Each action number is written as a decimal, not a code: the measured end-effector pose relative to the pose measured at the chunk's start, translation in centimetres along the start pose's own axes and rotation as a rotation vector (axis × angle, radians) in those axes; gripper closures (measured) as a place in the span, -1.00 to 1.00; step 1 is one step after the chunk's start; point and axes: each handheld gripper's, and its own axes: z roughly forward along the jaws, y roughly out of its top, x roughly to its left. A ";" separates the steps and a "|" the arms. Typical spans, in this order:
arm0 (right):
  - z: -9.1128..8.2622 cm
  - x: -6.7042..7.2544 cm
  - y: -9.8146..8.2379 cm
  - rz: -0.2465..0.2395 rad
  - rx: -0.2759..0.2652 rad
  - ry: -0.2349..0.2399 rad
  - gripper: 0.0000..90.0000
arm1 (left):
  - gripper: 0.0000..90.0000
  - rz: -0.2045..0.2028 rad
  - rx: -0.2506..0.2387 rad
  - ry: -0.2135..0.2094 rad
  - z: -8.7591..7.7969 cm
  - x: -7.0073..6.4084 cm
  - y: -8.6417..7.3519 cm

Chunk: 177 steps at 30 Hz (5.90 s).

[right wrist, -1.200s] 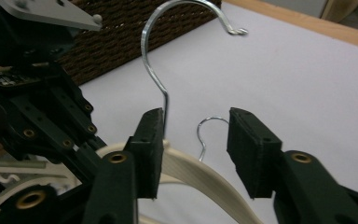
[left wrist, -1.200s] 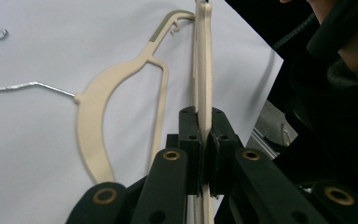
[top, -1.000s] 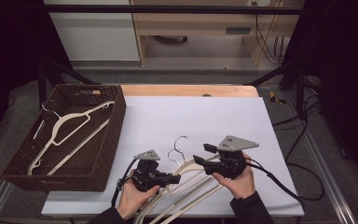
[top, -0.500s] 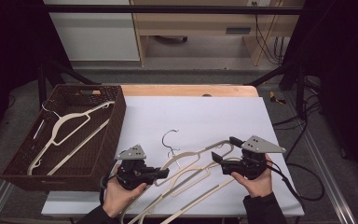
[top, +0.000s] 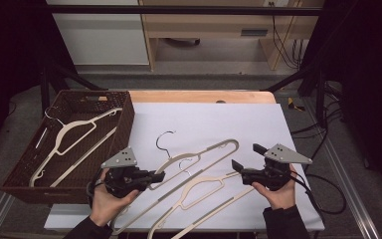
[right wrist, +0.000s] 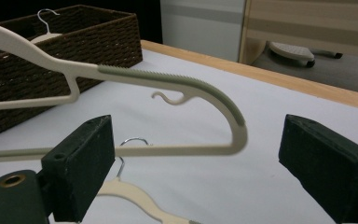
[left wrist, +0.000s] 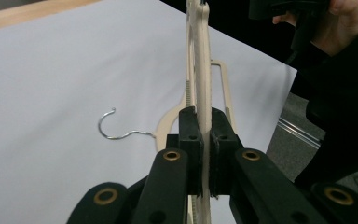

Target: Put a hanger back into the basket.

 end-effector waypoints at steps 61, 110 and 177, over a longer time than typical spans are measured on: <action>-0.9 -1.7 -0.1 0.017 -0.014 -0.051 -0.84 | 0.91 -0.006 -0.024 0.352 -16.5 15.8 2.4; -0.4 -1.7 -0.4 0.007 0.014 -0.048 -0.86 | 0.91 -0.174 0.116 0.436 -15.2 21.6 -4.4; 0.3 -1.1 -0.6 0.001 0.033 -0.027 -0.88 | -0.83 0.008 -0.177 0.269 -5.8 4.5 -3.8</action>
